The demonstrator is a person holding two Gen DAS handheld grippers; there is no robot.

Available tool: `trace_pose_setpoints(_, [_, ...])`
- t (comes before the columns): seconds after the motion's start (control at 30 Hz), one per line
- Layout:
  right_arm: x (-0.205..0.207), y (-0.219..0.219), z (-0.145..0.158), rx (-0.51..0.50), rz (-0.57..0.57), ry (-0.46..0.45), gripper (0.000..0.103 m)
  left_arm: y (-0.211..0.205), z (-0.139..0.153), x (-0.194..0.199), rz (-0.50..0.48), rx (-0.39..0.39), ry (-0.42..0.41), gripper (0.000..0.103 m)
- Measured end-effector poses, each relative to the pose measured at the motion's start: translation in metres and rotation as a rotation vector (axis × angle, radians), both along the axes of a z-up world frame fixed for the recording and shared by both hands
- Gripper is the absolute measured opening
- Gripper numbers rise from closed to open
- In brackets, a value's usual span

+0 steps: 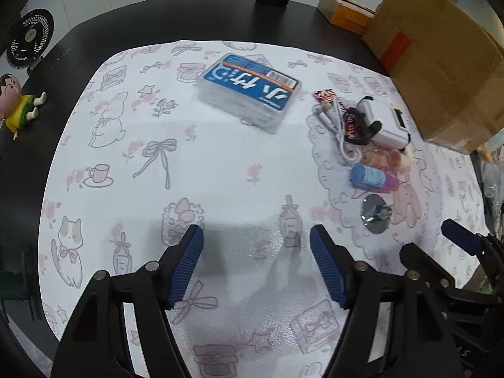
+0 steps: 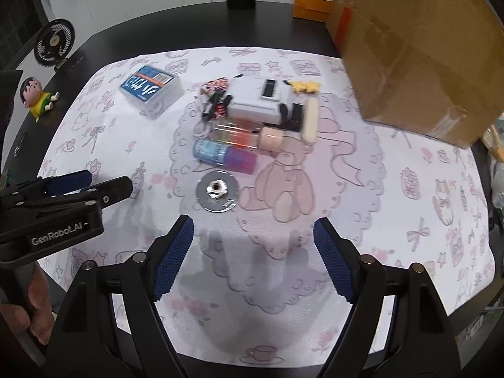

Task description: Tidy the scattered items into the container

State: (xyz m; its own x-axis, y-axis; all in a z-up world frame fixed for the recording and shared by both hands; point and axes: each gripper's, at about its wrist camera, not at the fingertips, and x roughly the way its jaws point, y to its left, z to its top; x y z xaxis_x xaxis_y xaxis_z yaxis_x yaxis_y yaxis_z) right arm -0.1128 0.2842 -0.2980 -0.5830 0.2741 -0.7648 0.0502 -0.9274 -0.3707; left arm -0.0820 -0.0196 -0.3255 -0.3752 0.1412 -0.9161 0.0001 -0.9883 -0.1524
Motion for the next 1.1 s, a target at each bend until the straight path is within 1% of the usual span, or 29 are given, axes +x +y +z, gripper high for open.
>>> trace_pose_setpoints(0.07, [-0.005, -0.004, -0.005, -0.006, 0.015, -0.009, 0.074, -0.004, -0.003, -0.001, 0.004, -0.006, 0.005, 0.069])
trace_pose_setpoints(0.13, [-0.012, -0.009, -0.009, -0.005, 0.024, -0.018, 0.065, -0.005, -0.003, -0.002, 0.000, -0.011, 0.009, 0.069])
trace_pose_setpoints(0.2, [-0.018, -0.013, -0.014, -0.001, 0.032, -0.027, 0.060, -0.005, -0.003, -0.004, -0.003, -0.018, 0.006, 0.069])
trace_pose_setpoints(0.27, [-0.024, -0.013, -0.018, -0.003, 0.029, -0.042, 0.051, -0.004, -0.003, -0.007, -0.006, -0.026, 0.002, 0.069])
trace_pose_setpoints(0.33, [-0.029, -0.011, -0.021, -0.012, 0.021, -0.054, 0.034, -0.004, -0.003, -0.009, -0.008, -0.034, -0.001, 0.069])
trace_pose_setpoints(0.43, [-0.033, -0.007, -0.023, -0.027, 0.016, -0.060, 0.025, 0.001, -0.002, -0.012, -0.021, -0.039, -0.005, 0.069])
trace_pose_setpoints(0.6, [-0.034, 0.002, -0.018, -0.032, 0.014, -0.054, 0.023, 0.016, -0.001, -0.018, -0.046, -0.040, -0.008, 0.069])
trace_pose_setpoints(0.63, [-0.033, 0.005, -0.017, -0.032, 0.011, -0.054, 0.012, 0.019, -0.001, -0.019, -0.052, -0.040, -0.009, 0.069])
trace_pose_setpoints(0.73, [-0.032, 0.015, -0.012, -0.032, -0.001, -0.051, 0.012, 0.031, 0.000, -0.023, -0.067, -0.025, -0.013, 0.069])
trace_pose_setpoints(0.87, [-0.030, 0.028, -0.005, -0.032, -0.016, -0.049, 0.012, 0.052, 0.001, -0.026, -0.103, 0.014, -0.021, 0.069])
trace_pose_setpoints(1.0, [-0.025, 0.054, 0.006, -0.038, -0.055, -0.026, 0.012, 0.075, 0.001, -0.029, -0.122, 0.020, -0.026, 0.069])
trace_pose_setpoints(1.1, [-0.023, 0.072, 0.013, -0.039, -0.081, -0.015, 0.012, 0.094, 0.002, -0.032, -0.136, 0.042, -0.030, 0.069])
